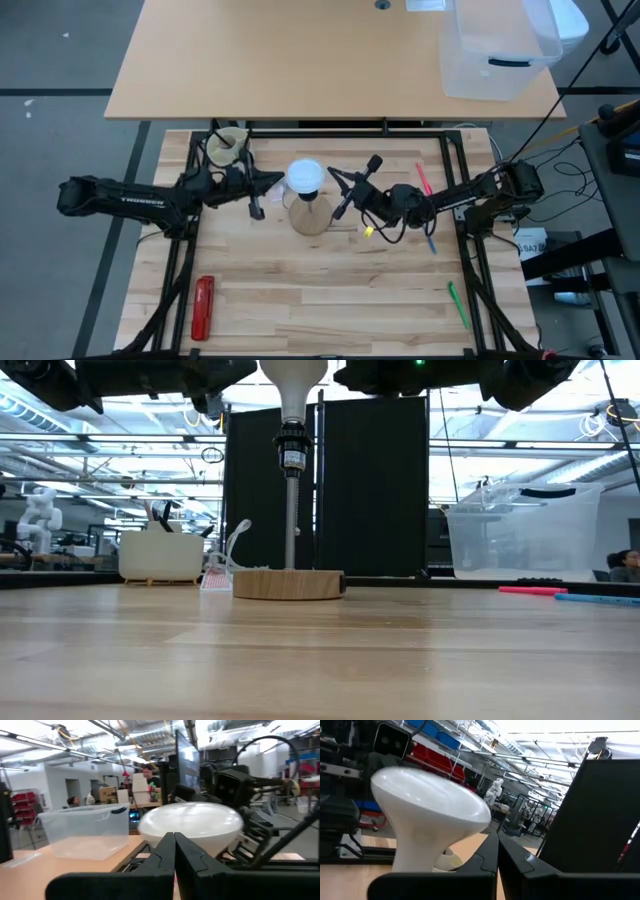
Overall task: Screw lightbulb
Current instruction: Insert the lightbulb into the desk lamp
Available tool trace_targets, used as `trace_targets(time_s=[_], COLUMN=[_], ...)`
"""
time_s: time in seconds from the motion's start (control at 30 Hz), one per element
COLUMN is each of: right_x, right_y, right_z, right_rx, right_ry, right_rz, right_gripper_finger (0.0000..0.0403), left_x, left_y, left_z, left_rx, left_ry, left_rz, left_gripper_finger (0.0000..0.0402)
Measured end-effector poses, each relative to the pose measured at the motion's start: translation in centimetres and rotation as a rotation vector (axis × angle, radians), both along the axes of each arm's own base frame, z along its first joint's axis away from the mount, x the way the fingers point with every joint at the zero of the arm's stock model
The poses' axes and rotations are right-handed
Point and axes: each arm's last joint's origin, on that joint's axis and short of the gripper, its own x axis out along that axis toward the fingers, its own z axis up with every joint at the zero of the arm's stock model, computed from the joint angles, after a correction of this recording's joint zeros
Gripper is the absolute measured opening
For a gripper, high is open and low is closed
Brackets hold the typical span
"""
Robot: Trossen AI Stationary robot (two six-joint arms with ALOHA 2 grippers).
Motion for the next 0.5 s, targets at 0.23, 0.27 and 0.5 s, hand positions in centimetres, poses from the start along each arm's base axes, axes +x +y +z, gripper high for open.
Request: trace_targets(time_s=[0.23, 0.27, 0.5], right_x=[-0.1, -0.1, 0.9], right_y=[-0.1, -0.1, -1.0], right_z=[0.3, 0.3, 1.0], right_rx=[-0.036, -0.037, -0.044], right_ry=[-0.010, -0.009, 0.038], right_rz=[-0.007, -0.009, 0.011], right_gripper_finger=[0.0000, 0.0000, 0.0000], left_x=[-0.3, -0.4, -0.5], left_y=[-1.4, -1.7, -3.2], left_z=[0.2, 0.3, 0.0], left_rx=[0.043, 0.051, 0.069], left_ry=[0.016, 0.016, 0.062], left_rz=[0.009, 0.008, -0.047], left_gripper_finger=[0.0000, 0.0000, 0.0000])
